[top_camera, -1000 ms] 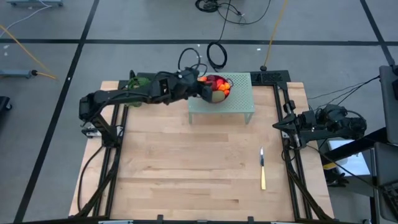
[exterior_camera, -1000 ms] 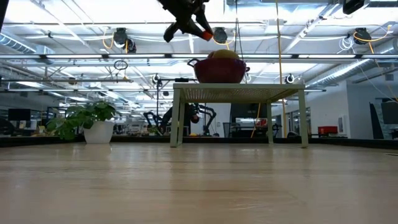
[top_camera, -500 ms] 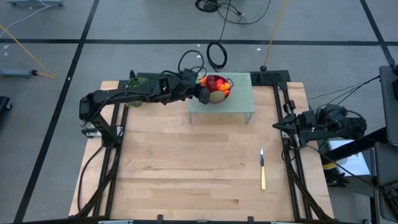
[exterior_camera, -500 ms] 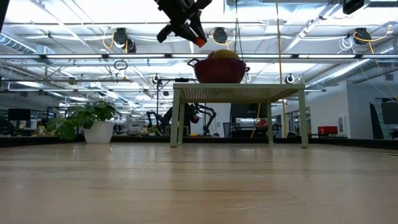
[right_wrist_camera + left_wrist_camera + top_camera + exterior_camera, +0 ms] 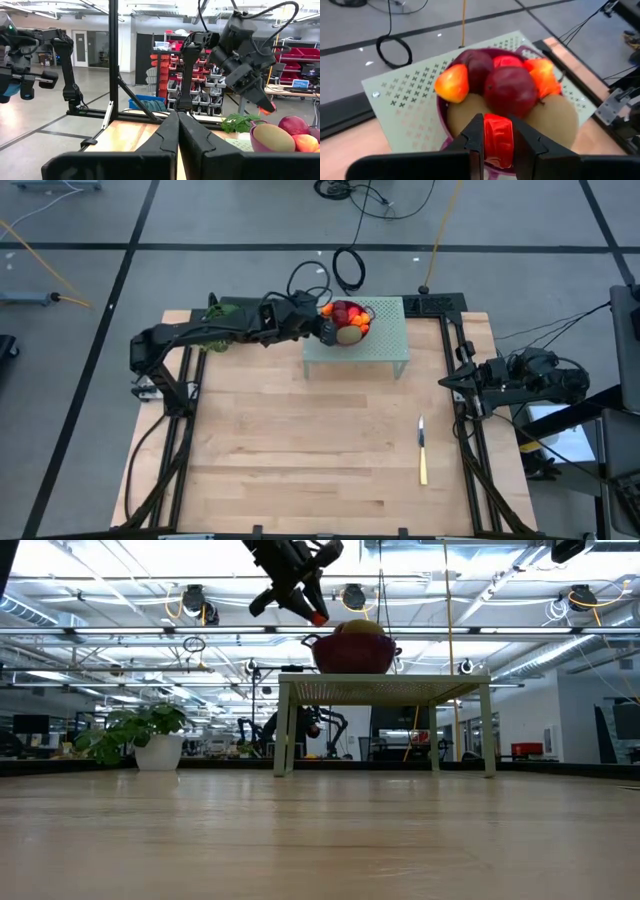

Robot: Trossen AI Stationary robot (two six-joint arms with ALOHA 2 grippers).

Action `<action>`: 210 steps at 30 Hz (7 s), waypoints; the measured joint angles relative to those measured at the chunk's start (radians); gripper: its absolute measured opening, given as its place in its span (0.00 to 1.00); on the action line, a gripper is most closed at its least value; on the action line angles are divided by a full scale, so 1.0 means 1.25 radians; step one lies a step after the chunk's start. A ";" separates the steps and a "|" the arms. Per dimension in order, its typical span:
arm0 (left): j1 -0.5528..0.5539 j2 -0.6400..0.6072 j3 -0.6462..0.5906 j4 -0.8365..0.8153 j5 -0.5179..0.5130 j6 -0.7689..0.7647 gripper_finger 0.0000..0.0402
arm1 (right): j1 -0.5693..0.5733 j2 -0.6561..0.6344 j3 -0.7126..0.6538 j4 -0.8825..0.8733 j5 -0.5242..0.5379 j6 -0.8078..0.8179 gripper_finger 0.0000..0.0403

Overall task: Pick & Place Fruit
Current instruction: Put the tomato into the strainer bowl, then put the knife on the shelf

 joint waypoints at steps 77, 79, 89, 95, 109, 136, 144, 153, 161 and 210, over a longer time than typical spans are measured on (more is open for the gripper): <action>-0.250 -0.061 0.000 -0.047 -0.142 -0.023 0.01 | 0.000 0.033 0.000 0.015 -0.115 0.278 0.00; -0.282 -0.061 0.000 -0.050 -0.174 -0.024 0.03 | 0.000 0.045 0.000 0.019 -0.131 0.297 0.00; -0.418 -0.060 -0.075 -0.032 -0.275 -0.114 0.01 | 0.000 0.153 0.000 0.019 -0.134 0.338 0.00; -0.477 -0.060 -0.155 0.037 -0.287 -0.112 0.02 | 0.000 0.227 0.000 0.019 -0.182 0.379 0.00; -0.480 -0.286 -0.571 0.418 -0.224 -0.012 0.01 | 0.047 0.359 0.000 0.021 -0.105 0.459 0.00; -0.385 -0.878 -1.019 0.471 0.097 0.207 0.00 | 0.256 0.504 0.000 0.114 0.273 0.609 0.00; -0.360 -0.987 -1.070 0.439 0.125 0.243 0.01 | 0.259 0.557 0.033 0.061 0.273 0.665 0.00; -0.351 -1.066 -1.071 0.346 0.125 0.267 0.01 | 0.262 0.717 0.301 -0.315 0.219 0.756 0.00; -0.351 -1.107 -1.071 0.319 0.123 0.285 0.01 | 0.263 0.906 0.458 -0.590 -0.046 0.963 0.00; -0.351 -1.112 -1.071 0.317 0.123 0.294 0.01 | 0.377 1.011 0.326 -0.600 -0.148 1.564 0.64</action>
